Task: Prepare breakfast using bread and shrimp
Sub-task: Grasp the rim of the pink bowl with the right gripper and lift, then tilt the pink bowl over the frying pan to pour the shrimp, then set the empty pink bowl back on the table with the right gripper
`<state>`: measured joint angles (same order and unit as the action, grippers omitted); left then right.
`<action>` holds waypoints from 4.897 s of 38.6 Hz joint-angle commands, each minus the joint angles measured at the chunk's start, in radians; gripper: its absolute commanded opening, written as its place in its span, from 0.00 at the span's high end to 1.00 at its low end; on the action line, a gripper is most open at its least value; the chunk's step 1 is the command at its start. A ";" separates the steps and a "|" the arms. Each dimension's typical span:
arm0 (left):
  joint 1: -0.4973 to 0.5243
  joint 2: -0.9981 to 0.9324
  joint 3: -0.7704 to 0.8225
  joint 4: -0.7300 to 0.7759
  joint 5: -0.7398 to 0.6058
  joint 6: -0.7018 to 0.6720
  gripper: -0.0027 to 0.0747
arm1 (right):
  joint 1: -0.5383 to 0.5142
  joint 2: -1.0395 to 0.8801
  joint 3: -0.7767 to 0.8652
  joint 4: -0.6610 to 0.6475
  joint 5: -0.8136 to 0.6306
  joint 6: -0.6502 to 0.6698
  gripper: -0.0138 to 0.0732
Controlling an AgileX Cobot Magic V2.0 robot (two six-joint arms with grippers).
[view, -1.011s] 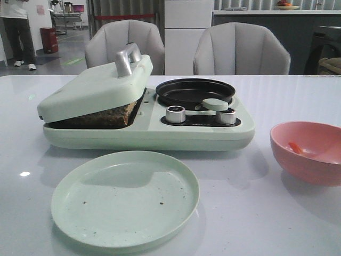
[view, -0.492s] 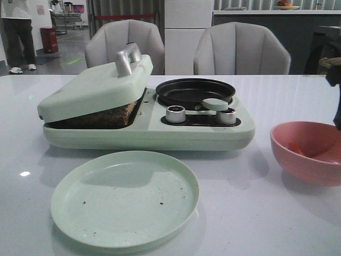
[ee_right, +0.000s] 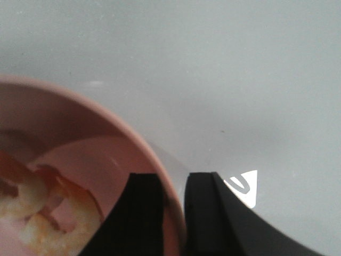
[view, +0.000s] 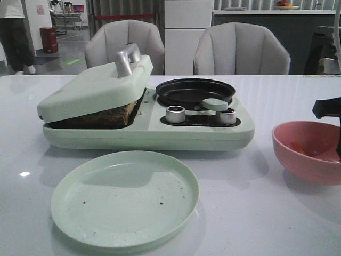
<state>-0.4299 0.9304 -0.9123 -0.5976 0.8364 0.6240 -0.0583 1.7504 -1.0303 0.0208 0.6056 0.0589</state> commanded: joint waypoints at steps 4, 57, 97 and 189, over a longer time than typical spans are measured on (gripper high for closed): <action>-0.006 -0.014 -0.028 -0.033 -0.061 0.004 0.84 | -0.007 -0.067 -0.091 -0.003 0.059 -0.052 0.76; -0.006 -0.014 -0.028 0.038 -0.061 0.004 0.84 | 0.705 0.266 -0.909 -1.820 0.457 0.530 0.79; -0.006 -0.014 -0.028 0.039 -0.088 0.004 0.84 | 0.693 0.325 -1.029 -1.523 0.625 0.412 0.79; -0.006 -0.014 -0.028 0.054 -0.080 0.002 0.84 | 0.345 -1.042 0.220 -0.127 0.296 0.100 0.26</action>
<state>-0.4299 0.9304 -0.9123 -0.5079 0.8065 0.6256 0.2854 0.7740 -0.8083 -0.0927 0.9300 0.1705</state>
